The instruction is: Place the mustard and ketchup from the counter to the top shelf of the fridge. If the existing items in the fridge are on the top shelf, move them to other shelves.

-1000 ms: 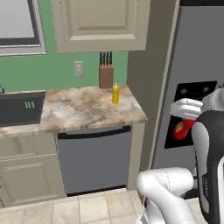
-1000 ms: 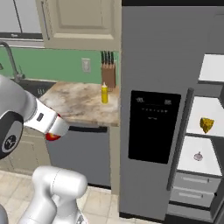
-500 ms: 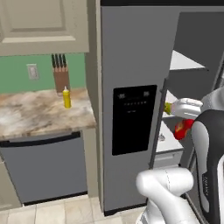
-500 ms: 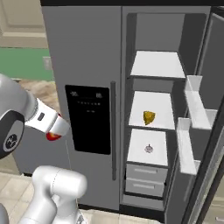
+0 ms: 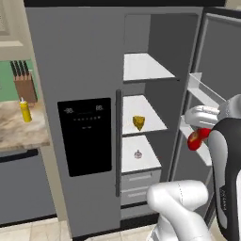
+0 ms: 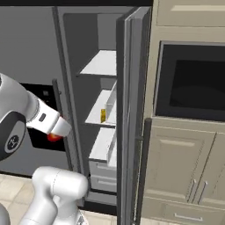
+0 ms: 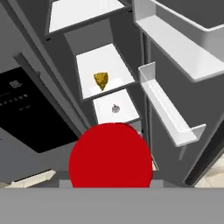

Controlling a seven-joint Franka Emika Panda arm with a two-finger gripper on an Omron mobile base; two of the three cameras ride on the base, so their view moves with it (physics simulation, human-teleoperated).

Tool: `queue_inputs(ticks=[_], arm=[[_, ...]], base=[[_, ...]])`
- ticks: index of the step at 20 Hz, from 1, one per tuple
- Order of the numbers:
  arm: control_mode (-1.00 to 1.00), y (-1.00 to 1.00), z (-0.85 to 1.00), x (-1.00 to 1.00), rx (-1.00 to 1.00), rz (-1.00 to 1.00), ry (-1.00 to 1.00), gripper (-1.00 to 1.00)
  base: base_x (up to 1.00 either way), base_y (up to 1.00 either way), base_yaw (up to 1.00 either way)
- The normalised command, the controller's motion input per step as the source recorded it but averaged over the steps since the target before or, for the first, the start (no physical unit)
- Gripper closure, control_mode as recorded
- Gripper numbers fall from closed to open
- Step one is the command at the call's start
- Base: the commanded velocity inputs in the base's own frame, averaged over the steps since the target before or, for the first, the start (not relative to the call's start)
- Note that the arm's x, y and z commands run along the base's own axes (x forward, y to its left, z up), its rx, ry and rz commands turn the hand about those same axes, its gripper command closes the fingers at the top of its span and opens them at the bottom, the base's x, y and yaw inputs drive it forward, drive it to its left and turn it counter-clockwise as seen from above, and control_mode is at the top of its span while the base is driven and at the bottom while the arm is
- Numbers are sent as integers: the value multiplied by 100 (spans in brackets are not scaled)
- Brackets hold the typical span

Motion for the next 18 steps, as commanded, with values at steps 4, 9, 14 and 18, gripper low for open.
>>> queue_inputs(ticks=[4,9,14,18], arm=[[100,0,0,0,0,0,0,100],[100,0,0,0,0,0,0,100],[100,0,0,0,0,0,0,100],[100,0,0,0,0,0,0,100]], base=[[51,-32,6],[50,-2,10],[45,0,15],[63,-5,7]])
